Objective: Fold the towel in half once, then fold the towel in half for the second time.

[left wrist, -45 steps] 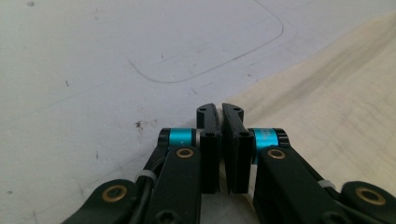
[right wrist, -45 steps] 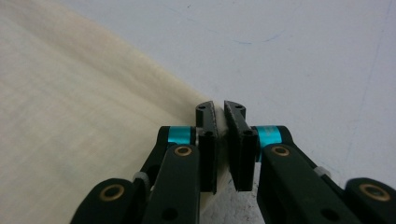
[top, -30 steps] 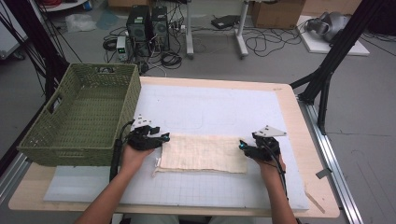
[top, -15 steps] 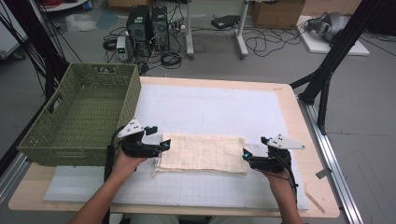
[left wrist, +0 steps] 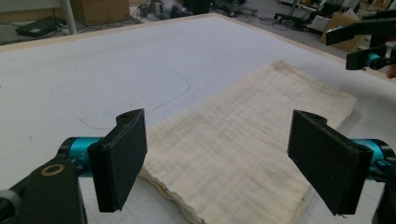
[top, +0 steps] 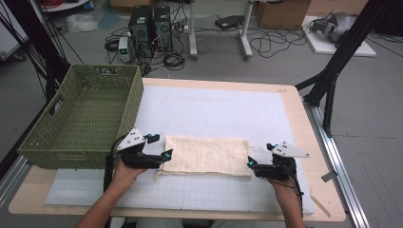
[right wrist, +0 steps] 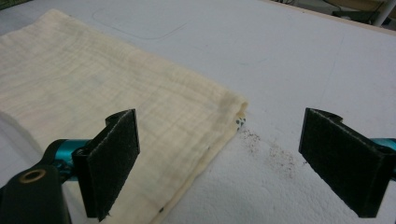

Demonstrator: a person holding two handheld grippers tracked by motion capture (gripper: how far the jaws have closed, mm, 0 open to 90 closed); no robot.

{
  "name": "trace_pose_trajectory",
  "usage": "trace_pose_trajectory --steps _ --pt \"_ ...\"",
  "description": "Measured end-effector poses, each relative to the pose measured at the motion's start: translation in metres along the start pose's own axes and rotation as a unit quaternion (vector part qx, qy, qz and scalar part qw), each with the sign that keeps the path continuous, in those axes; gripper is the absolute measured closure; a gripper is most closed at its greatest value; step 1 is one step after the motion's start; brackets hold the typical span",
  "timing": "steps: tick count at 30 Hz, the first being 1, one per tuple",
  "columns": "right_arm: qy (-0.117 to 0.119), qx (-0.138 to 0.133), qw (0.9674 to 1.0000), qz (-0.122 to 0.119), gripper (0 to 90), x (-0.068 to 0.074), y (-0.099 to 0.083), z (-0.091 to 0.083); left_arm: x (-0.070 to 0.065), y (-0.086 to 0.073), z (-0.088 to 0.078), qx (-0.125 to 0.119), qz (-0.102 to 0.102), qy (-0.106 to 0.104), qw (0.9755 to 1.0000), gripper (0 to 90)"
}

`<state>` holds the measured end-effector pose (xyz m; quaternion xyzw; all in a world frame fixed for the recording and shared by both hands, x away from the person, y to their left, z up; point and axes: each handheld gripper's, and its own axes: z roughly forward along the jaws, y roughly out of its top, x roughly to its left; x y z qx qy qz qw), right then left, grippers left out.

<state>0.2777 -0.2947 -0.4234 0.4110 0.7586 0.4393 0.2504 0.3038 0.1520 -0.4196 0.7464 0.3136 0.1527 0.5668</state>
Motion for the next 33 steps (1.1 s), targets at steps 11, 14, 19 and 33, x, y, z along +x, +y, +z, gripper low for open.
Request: trace_pose_trajectory --steps 11,14,19,33 --pt "0.003 0.008 0.9998 -0.015 11.6 0.007 0.001 0.001 0.002 0.001 0.004 0.000 -0.004 0.009 1.0000 20.4" --pt "-0.003 0.007 0.9999 -0.011 11.7 0.005 -0.001 -0.003 0.002 0.002 0.006 0.000 -0.009 0.009 0.9999 20.4" --pt "-0.009 -0.001 1.0000 -0.002 11.6 0.002 -0.002 -0.006 0.004 0.002 0.007 0.001 -0.013 0.008 0.9999 20.4" --pt "-0.004 0.007 0.9999 -0.008 11.7 0.002 -0.002 -0.002 0.009 0.001 0.010 0.004 -0.035 0.024 0.9991 20.5"
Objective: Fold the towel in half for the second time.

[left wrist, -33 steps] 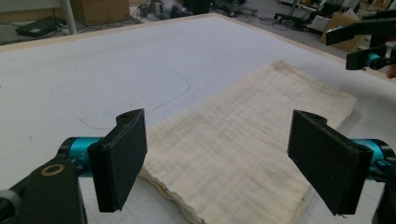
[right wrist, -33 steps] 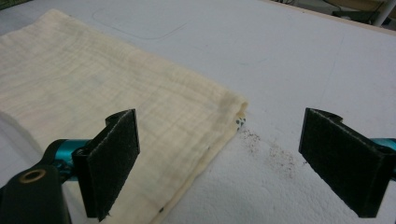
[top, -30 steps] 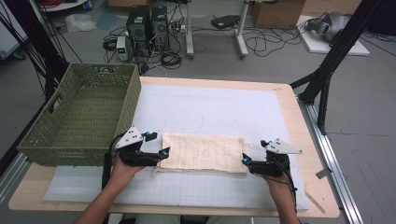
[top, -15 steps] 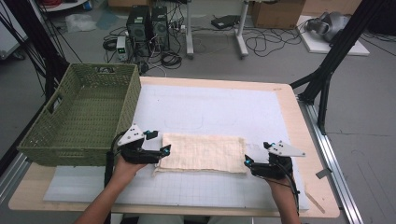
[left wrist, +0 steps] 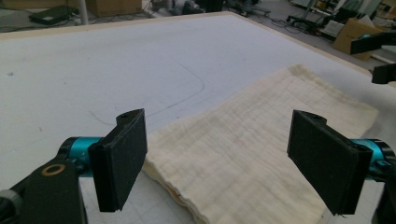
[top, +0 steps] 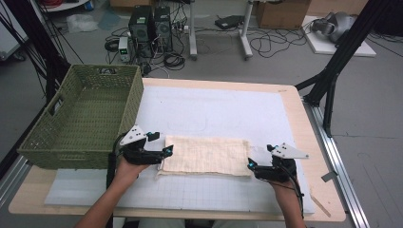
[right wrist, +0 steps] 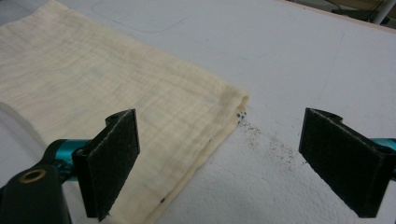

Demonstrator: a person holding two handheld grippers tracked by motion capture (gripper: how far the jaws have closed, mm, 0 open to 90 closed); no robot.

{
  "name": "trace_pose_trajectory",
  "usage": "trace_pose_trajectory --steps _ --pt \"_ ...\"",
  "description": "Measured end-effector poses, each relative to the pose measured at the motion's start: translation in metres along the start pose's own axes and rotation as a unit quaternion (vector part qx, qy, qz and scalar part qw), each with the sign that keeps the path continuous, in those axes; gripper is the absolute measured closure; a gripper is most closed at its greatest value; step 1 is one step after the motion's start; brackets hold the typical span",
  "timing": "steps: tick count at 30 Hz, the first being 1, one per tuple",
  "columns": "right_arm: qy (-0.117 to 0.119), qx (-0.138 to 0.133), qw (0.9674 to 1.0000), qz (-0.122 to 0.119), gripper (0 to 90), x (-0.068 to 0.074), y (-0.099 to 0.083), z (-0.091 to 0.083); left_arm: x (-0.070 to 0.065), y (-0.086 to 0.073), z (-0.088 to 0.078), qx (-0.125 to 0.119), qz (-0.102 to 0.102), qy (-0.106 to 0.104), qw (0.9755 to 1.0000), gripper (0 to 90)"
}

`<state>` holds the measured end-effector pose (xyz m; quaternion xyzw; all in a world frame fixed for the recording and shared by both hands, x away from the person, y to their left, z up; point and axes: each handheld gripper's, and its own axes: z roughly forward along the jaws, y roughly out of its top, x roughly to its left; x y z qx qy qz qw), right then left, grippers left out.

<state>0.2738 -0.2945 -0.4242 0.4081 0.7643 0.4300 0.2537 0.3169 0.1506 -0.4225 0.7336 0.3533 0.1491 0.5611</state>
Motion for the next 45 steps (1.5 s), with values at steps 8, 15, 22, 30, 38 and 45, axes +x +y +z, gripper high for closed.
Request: trace_pose_trajectory --steps 8,15,22,30,38,45 --pt "0.005 0.002 1.0000 -0.002 11.6 0.001 0.000 0.003 0.005 0.005 0.004 0.007 -0.009 0.015 0.9998 20.7" --pt "0.007 -0.001 1.0000 -0.001 11.6 0.002 0.002 0.003 0.007 0.014 0.012 0.018 0.003 0.033 0.9993 25.4" --pt "0.012 -0.001 0.9999 0.001 11.7 0.001 0.002 0.004 0.015 0.023 0.030 0.037 -0.006 0.042 0.9984 30.3" --pt "0.013 0.000 0.9999 0.000 11.6 0.001 0.001 0.004 0.033 0.011 0.055 0.088 -0.027 0.067 0.9936 35.3" --pt "0.013 0.001 0.9999 0.001 11.7 0.000 0.000 0.004 0.032 0.002 0.066 0.130 -0.016 0.070 0.9889 37.0" --pt "0.013 0.002 0.9999 0.001 11.7 0.000 0.000 0.003 0.028 0.000 0.069 0.151 0.013 0.071 0.9860 45.6"
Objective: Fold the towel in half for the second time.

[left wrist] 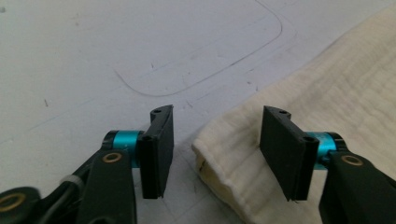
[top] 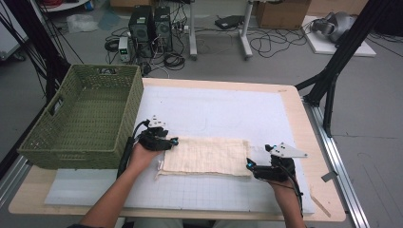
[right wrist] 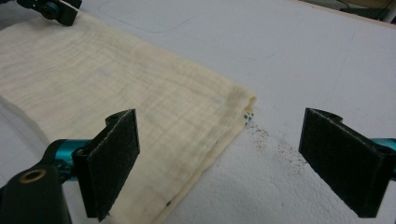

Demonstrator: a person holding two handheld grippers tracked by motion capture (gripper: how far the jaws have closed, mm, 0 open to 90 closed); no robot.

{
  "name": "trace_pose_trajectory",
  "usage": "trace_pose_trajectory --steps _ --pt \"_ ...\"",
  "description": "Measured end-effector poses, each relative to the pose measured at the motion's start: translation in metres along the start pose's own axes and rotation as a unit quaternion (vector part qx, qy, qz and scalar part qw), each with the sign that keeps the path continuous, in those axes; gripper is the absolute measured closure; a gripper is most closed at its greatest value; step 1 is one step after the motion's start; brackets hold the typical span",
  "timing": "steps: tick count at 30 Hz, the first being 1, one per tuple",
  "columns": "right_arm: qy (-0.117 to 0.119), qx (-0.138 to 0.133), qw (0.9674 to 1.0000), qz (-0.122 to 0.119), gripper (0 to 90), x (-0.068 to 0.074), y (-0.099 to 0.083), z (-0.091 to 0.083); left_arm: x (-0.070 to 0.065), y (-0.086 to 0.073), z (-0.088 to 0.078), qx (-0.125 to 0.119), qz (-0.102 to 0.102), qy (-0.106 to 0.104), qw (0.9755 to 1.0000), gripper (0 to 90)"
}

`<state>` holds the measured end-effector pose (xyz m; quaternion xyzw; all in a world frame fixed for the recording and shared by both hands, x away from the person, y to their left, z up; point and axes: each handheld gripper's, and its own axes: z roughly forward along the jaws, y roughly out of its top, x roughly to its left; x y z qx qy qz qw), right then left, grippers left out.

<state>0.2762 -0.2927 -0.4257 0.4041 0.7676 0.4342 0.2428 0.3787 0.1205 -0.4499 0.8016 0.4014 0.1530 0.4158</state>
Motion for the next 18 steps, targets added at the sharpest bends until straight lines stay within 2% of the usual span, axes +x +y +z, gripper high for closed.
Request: trace_pose_trajectory --steps 3,8,10,11,15,18 --pt "0.000 0.002 1.0000 0.002 11.7 0.000 0.000 0.001 0.000 0.000 -0.001 0.003 0.011 0.003 0.9999 54.6" --pt "0.000 0.007 1.0000 0.005 11.7 -0.001 -0.001 0.003 -0.001 -0.001 -0.003 0.002 0.018 -0.015 0.9997 77.1" --pt "0.001 0.011 0.9999 0.009 11.6 -0.002 -0.002 0.004 -0.003 -0.002 -0.004 0.000 0.021 -0.014 0.9997 84.3" --pt "0.003 0.013 0.9999 0.010 11.6 -0.003 -0.002 0.005 -0.002 -0.002 -0.004 0.000 0.018 -0.018 0.9997 85.0" --pt "0.009 0.019 0.9995 0.024 11.6 -0.006 0.000 0.009 0.004 -0.004 -0.008 -0.017 -0.017 -0.028 0.9993 85.3" --pt "0.015 0.020 0.9991 0.033 10.6 -0.009 0.005 0.012 0.006 -0.006 -0.010 -0.023 -0.024 -0.031 0.9990 85.3"
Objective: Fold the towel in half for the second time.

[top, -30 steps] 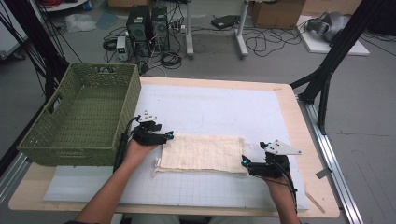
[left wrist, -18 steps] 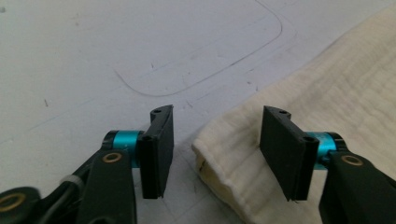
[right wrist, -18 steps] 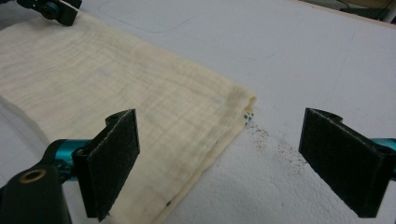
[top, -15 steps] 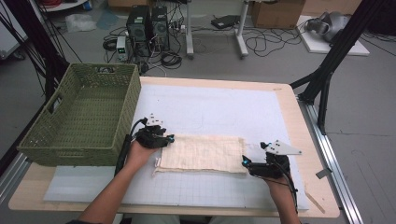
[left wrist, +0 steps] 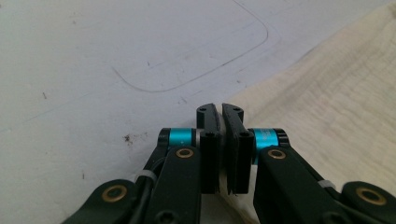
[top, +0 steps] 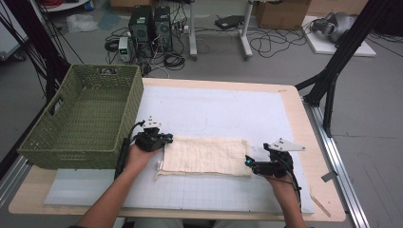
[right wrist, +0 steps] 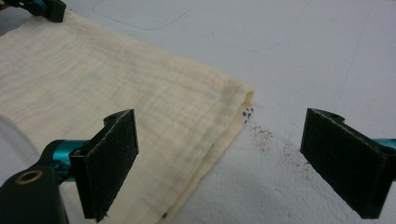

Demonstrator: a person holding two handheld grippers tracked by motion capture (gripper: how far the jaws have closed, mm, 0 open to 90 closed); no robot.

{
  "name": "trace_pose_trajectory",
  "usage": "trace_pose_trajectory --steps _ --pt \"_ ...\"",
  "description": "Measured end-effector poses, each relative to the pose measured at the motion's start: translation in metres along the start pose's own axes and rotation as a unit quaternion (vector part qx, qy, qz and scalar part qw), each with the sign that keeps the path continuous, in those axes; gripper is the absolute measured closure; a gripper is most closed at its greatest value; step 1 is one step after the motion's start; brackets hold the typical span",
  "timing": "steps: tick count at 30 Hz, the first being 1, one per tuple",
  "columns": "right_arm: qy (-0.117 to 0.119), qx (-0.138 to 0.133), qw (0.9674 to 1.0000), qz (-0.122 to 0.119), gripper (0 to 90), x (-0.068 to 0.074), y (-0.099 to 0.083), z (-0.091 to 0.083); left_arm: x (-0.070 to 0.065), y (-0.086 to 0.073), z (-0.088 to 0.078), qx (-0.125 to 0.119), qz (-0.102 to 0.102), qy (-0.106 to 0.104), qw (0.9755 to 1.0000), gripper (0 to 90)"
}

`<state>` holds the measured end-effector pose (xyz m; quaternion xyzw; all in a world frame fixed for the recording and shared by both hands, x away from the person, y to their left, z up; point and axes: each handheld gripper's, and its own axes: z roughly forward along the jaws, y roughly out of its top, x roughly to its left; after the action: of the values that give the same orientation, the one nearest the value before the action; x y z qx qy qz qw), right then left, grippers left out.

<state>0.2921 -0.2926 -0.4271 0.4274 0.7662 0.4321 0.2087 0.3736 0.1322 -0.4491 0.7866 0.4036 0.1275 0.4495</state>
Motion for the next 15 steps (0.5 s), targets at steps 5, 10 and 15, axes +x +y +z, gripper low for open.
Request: trace_pose_trajectory --steps 5,10,15 --pt "0.009 0.028 0.9996 0.000 10.7 -0.008 0.009 0.015 0.001 0.000 -0.003 -0.012 -0.009 -0.004 0.9999 85.3" --pt "0.009 0.051 0.9987 0.001 14.8 -0.016 0.021 0.033 0.002 0.001 -0.006 -0.016 -0.012 -0.002 0.9998 85.2" --pt "0.016 0.075 0.9971 0.000 30.1 -0.025 0.032 0.050 0.003 0.001 -0.007 -0.014 -0.012 -0.003 0.9998 85.0"
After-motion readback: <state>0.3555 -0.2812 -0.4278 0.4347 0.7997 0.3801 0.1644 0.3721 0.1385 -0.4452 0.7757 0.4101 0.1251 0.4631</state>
